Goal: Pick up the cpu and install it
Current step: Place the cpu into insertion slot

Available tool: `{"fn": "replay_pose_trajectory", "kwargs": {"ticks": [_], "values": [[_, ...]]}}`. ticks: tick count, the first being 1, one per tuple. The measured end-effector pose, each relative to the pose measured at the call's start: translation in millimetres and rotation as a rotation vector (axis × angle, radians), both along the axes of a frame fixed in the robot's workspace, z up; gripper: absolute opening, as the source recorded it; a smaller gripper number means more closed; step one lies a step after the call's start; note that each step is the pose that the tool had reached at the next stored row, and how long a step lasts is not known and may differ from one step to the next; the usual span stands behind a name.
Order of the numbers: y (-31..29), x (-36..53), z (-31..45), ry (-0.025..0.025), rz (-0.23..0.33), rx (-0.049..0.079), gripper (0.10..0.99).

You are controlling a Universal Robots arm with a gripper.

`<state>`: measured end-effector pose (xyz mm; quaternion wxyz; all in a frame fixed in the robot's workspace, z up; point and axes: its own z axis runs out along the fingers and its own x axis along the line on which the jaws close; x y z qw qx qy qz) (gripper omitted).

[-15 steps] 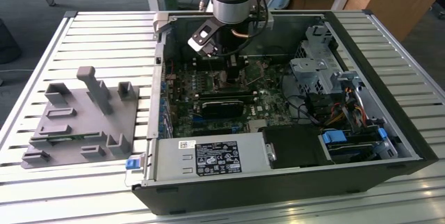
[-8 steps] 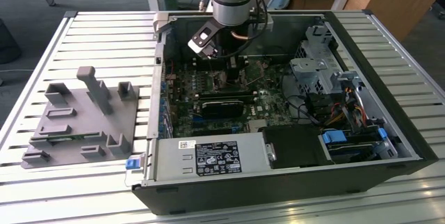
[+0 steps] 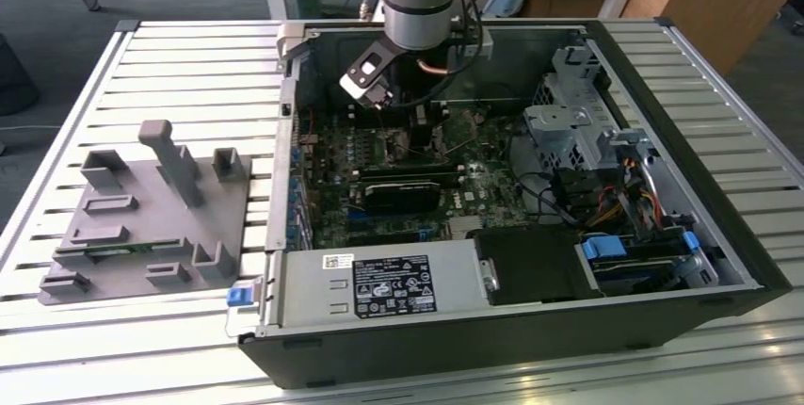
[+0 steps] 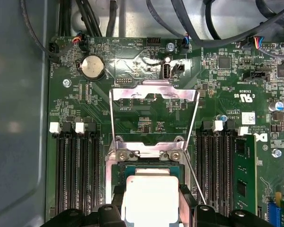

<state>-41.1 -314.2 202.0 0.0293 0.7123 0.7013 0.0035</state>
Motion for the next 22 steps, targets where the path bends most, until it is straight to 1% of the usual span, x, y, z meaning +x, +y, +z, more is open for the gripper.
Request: {"fn": "replay_pose_trajectory", "kwargs": {"ticks": [7,18,22], "values": [[0.1,0.0,-2.1,0.0004,0.023,0.000,0.533],[0.2,-0.5,-6.7,0.0008,0.024,0.000,0.533],[0.2,-0.5,-7.0,0.0009,0.024,0.000,0.533]]}}
